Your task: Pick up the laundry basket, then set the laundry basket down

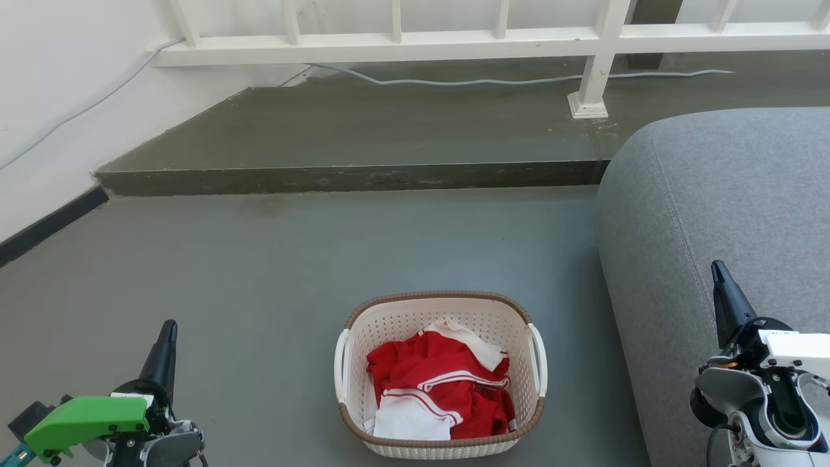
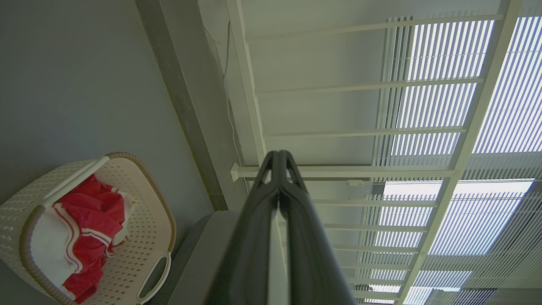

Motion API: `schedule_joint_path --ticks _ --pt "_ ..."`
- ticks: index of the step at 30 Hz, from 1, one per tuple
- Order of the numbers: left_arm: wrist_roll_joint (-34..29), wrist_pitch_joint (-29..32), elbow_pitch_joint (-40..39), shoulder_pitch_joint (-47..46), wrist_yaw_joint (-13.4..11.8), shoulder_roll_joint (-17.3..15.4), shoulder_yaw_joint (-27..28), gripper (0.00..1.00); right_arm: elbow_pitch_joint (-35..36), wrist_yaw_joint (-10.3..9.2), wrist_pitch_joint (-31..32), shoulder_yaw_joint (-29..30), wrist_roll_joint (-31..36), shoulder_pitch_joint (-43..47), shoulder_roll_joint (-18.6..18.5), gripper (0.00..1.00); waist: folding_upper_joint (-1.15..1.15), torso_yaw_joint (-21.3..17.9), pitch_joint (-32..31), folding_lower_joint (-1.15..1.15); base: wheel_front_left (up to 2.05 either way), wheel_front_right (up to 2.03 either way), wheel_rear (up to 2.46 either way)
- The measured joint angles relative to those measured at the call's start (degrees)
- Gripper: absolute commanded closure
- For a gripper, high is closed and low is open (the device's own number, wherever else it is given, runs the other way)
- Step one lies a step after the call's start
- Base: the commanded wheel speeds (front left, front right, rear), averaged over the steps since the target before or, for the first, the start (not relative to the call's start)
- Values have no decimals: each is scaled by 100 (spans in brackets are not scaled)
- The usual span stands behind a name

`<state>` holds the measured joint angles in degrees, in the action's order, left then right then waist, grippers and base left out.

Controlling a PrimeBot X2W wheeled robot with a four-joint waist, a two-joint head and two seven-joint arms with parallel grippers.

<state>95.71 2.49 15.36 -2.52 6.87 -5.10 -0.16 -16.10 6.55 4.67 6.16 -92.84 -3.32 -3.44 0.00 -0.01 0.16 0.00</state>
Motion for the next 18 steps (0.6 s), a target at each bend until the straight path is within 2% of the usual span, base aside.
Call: schedule_joint_path --ticks 18 --pt "0 25 40 -7 1 3 5 100 -8 0 0 5 0 -1 2 100 0 0 -1 0 0 0 0"
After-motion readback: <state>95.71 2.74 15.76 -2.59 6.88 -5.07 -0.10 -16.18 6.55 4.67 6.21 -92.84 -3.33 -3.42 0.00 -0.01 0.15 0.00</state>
